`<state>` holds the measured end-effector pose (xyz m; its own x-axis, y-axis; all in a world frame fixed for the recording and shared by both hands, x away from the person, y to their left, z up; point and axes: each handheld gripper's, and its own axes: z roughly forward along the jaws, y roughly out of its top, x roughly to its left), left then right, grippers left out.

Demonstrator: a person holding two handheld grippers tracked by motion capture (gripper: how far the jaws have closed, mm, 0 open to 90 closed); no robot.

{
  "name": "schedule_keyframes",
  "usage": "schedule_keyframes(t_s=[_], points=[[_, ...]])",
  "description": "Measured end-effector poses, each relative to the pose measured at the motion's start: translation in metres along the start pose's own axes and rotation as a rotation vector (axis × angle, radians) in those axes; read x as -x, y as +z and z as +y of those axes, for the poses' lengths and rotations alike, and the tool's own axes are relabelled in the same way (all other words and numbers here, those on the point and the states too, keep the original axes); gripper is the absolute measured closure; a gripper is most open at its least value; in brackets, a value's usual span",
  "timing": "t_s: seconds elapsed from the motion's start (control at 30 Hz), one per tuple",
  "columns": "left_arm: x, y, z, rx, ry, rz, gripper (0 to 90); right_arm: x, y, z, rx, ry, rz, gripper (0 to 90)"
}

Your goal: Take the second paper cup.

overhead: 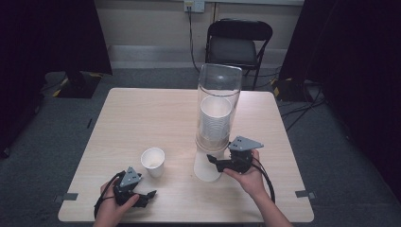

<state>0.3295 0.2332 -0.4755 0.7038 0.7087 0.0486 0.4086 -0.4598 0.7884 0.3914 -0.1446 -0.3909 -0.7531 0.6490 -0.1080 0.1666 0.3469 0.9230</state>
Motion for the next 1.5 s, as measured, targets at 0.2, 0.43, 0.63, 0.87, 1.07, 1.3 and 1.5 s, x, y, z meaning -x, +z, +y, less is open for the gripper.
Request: schedule_keyframes(t_s=[0.2, 0.43, 0.63, 0.87, 1.07, 1.3, 1.5], points=[[0.0000, 0.0000, 0.0000, 0.000, -0.001, 0.000, 12.8, -0.0035, 0.0009, 0.0060, 0.051, 0.025, 0.024, 22.6], [0.0000, 0.0000, 0.0000, 0.000, 0.000, 0.000, 12.7, -0.0020, 0.0006, 0.0074, 0.075, 0.056, 0.043, 25.6], [0.0000, 0.0001, 0.0000, 0.001, 0.000, 0.000, 12.7, -0.0021, -0.0001, 0.0092, 0.097, 0.075, 0.066, 26.5], [0.0000, 0.0000, 0.0000, 0.000, 0.000, 0.000, 12.8, -0.0010, 0.0013, 0.0081, 0.099, 0.066, 0.066, 34.1], [0.0000, 0.0000, -0.0001, 0.000, 0.000, -0.001, 12.7, -0.0020, 0.0011, 0.0051, 0.103, 0.029, 0.056, 35.2], [0.0000, 0.0000, 0.0000, 0.001, 0.002, 0.000, 12.8, -0.0024, 0.0016, 0.0020, 0.118, 0.011, 0.049, 35.7], [0.0000, 0.0000, -0.0001, 0.001, 0.001, 0.000, 12.7, -0.0030, 0.0020, 0.0004, 0.127, 0.013, 0.052, 35.9]])
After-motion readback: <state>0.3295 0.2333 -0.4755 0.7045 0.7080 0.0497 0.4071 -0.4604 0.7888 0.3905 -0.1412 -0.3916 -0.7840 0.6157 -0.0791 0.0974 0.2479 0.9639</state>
